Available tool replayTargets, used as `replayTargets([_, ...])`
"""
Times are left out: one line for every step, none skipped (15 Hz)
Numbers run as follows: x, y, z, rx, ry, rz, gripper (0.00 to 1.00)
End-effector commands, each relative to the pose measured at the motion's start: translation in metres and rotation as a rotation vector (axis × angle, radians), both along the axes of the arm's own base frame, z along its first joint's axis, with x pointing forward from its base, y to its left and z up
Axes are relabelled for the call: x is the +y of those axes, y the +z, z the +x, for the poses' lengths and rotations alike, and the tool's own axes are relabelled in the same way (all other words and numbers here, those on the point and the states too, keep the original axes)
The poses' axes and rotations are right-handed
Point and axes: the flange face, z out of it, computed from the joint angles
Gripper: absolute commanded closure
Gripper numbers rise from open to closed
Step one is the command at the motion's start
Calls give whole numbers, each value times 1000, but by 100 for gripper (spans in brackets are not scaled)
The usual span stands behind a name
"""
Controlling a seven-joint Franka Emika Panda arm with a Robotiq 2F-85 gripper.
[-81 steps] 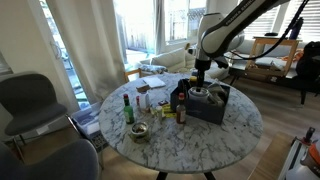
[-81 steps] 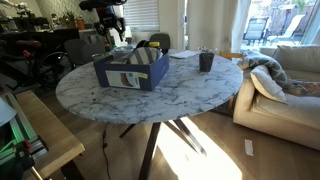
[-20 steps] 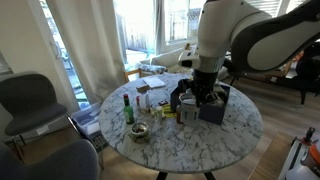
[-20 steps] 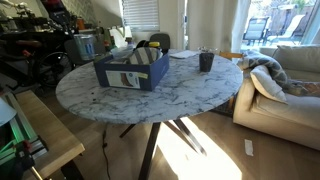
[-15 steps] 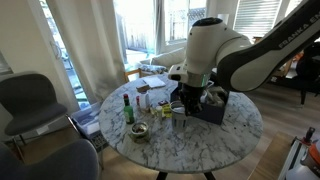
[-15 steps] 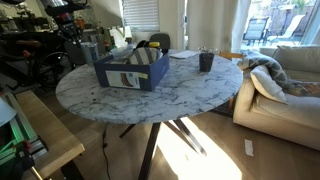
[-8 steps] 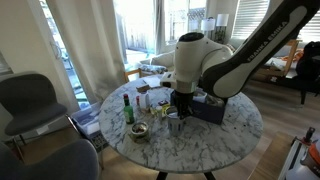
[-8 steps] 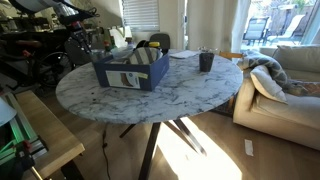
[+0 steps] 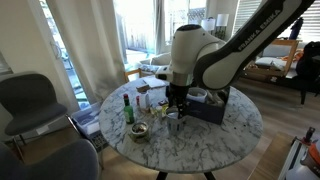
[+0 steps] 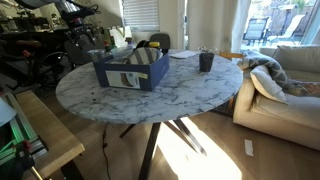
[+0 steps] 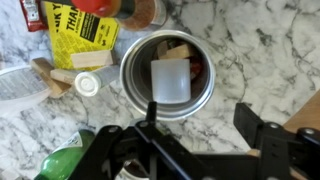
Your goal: Take a cup out of the box
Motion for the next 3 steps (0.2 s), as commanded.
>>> replayTargets([-21,59,-9,-74,26,116,0])
replayTargets([-29,70,-5,-87,29,145,0])
replayTargets([-12,52,4,-62,16,99,0])
